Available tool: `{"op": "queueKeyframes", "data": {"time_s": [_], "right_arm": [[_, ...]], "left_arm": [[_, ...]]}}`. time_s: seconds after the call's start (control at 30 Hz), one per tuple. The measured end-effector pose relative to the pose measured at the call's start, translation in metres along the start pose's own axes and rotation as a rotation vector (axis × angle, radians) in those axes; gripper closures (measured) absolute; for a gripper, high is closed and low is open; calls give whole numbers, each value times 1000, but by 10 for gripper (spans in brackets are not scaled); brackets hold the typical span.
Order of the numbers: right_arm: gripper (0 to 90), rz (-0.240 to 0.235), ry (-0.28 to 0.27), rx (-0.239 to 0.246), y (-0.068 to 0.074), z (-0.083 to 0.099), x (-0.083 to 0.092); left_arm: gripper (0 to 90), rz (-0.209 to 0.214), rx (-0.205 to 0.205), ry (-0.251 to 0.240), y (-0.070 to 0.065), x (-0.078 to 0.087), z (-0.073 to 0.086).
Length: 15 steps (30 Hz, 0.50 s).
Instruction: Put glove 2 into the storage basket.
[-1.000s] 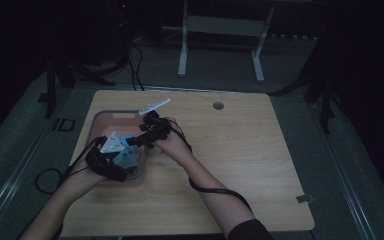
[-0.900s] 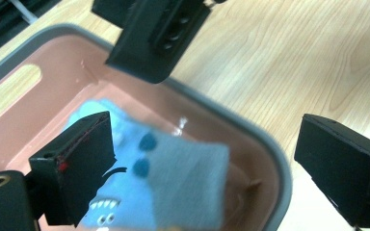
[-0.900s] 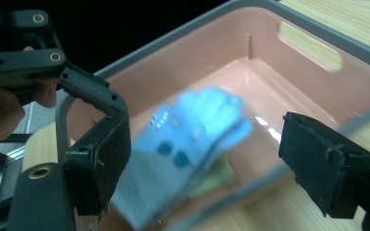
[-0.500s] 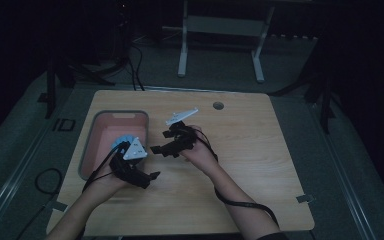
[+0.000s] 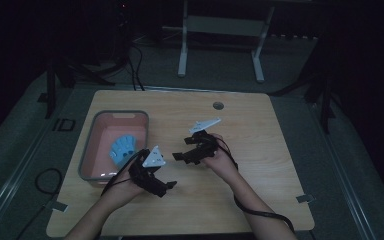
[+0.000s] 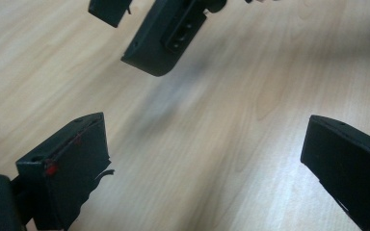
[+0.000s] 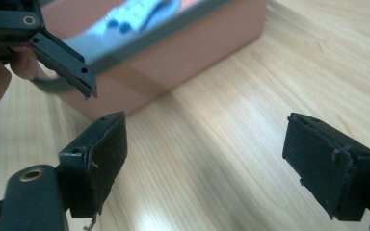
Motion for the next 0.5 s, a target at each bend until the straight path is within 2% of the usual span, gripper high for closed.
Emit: {"op": "queueKeyframes", "data": {"time_s": [0.13, 0.17, 0.27, 0.43, 0.5], "right_arm": [[157, 2, 3, -9, -4, 9, 4], [158, 5, 2, -12, -5, 11, 5], [157, 20, 11, -12, -10, 26, 11], [157, 23, 9, -11, -12, 42, 15], [157, 27, 9, -17, -13, 47, 16]], "left_arm": [[32, 19, -3, -2, -6, -7, 1], [32, 36, -2, -8, -12, -13, 2], [32, 54, -7, -6, -18, -19, 3], [32, 77, -28, 0, -25, -27, 5], [32, 85, -24, -9, -27, -29, 6]]}}
Point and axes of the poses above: each handheld gripper's, and its own axes: x roughly backward along the jaws, z roughly out of its underside, y roughly to its left, the point moved 8 cm from there along -x, roughly forward along the jaws, and after that the axes turned 9 degrees about -y, right-handed, at the moved point
